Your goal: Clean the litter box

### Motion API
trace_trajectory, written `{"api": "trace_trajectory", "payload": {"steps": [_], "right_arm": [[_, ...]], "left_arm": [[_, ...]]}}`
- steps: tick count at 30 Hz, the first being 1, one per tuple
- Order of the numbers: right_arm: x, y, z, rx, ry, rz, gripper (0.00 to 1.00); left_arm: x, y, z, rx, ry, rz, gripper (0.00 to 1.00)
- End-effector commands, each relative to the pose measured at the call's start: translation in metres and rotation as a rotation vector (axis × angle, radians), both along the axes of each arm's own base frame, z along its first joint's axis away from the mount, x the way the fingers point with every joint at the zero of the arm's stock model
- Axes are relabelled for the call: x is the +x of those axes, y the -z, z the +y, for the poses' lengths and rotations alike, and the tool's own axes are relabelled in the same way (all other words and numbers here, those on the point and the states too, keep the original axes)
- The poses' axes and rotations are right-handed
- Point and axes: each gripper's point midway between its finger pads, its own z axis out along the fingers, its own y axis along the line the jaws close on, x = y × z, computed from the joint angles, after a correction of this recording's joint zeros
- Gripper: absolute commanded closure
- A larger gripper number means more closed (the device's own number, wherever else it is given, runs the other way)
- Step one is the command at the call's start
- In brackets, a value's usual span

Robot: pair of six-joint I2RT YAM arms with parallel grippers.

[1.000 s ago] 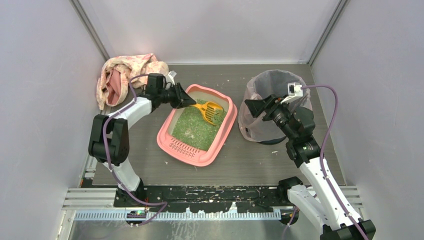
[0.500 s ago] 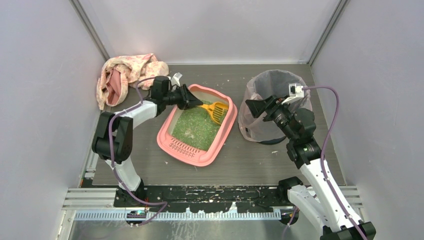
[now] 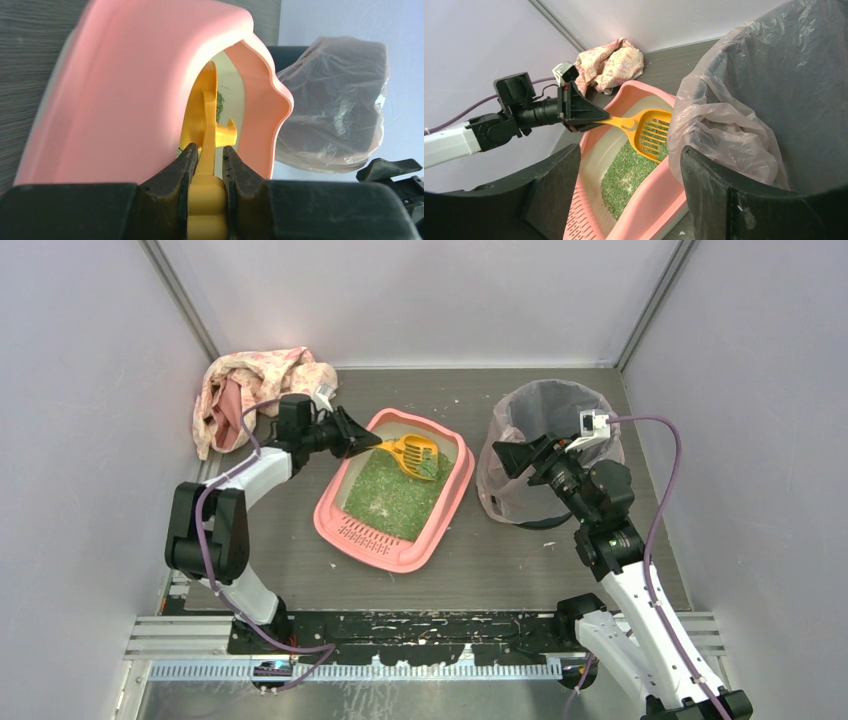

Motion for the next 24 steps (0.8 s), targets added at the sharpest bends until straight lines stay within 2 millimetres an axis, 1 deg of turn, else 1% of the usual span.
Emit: {"api": "trace_trajectory", "payload": {"steps": [1,6,9,13,17,20,24], "right_arm": [[0.000,-0.013,-0.001,0.005,0.008,-0.054,0.22],[0.001,-0.015,0.002,0.014,-0.007,-0.058,0.22],[0.001,-0.017,0.001,0.014,-0.005,-0.062,0.22],[0.000,-0.017,0.001,0.014,-0.005,-0.061,0.22],[0.000,-0.017,0.001,0.013,-0.003,-0.059,0.22],[-0.001,-0.016,0.000,0.008,0.000,-0.060,0.22],[0.001,-0.016,0.000,0.007,-0.001,-0.058,0.22]], "left_arm": [[0.000,-0.029,0.016,-0.027,-0.034,-0.088,1.00],[-0.002,-0.048,0.019,-0.077,-0.047,-0.123,1.00],[-0.002,-0.053,0.021,-0.099,-0.051,-0.129,1.00],[-0.002,-0.052,0.019,-0.143,-0.044,-0.112,1.00],[0.001,-0.059,0.024,-0.195,-0.075,-0.125,1.00],[-0.002,-0.061,0.030,-0.166,-0.091,-0.120,1.00],[-0.013,-0.064,0.035,-0.137,-0.084,-0.127,1.00]]}}
